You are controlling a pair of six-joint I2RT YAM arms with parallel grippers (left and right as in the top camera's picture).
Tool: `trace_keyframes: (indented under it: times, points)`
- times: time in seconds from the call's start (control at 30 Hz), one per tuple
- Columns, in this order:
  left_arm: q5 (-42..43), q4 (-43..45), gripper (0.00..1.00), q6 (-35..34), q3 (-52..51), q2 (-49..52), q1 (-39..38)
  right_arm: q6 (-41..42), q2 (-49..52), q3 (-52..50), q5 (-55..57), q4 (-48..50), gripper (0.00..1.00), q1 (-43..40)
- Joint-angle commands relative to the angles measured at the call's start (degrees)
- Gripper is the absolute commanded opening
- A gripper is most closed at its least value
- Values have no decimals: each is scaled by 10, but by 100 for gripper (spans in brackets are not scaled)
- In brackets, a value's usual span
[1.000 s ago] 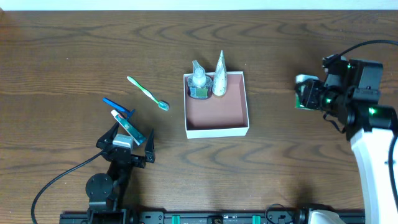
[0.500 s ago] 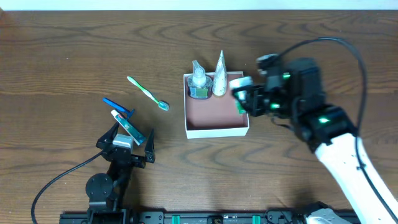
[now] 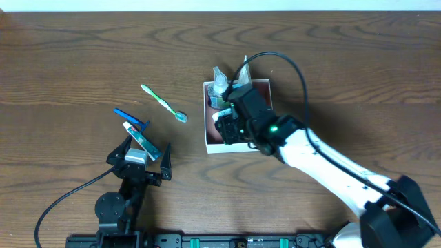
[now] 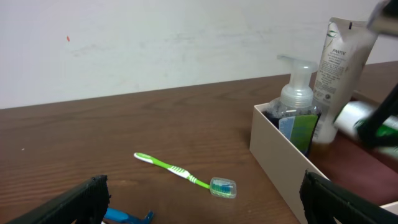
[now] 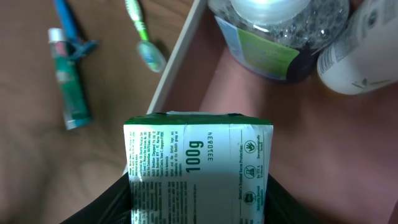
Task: Pack container
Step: 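Carry the soap box into the box's front-left area and release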
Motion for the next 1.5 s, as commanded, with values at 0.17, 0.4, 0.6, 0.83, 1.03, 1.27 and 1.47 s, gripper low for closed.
trace_keyframes:
  times: [0.17, 0.4, 0.6, 0.83, 1.03, 1.27, 1.47]
  points:
    - [2, -19, 98, -1, -11, -3, 2, 59, 46, 6, 140, 52, 30, 44]
    - [2, -19, 98, -1, -11, -3, 2, 124, 95, 6, 174, 79, 30, 60]
    - [2, -19, 98, -1, -11, -3, 2, 138, 122, 6, 175, 97, 32, 61]
    - [2, -19, 98, -1, -11, -3, 2, 138, 124, 6, 182, 98, 50, 61]
    - [2, -19, 98, -1, -11, -3, 2, 137, 124, 6, 182, 98, 60, 61]
    - [2, -19, 98, -1, -11, -3, 2, 137, 124, 6, 182, 98, 66, 61]
    - [2, -19, 98, -1, -11, -3, 2, 118, 120, 8, 173, 99, 65, 61]
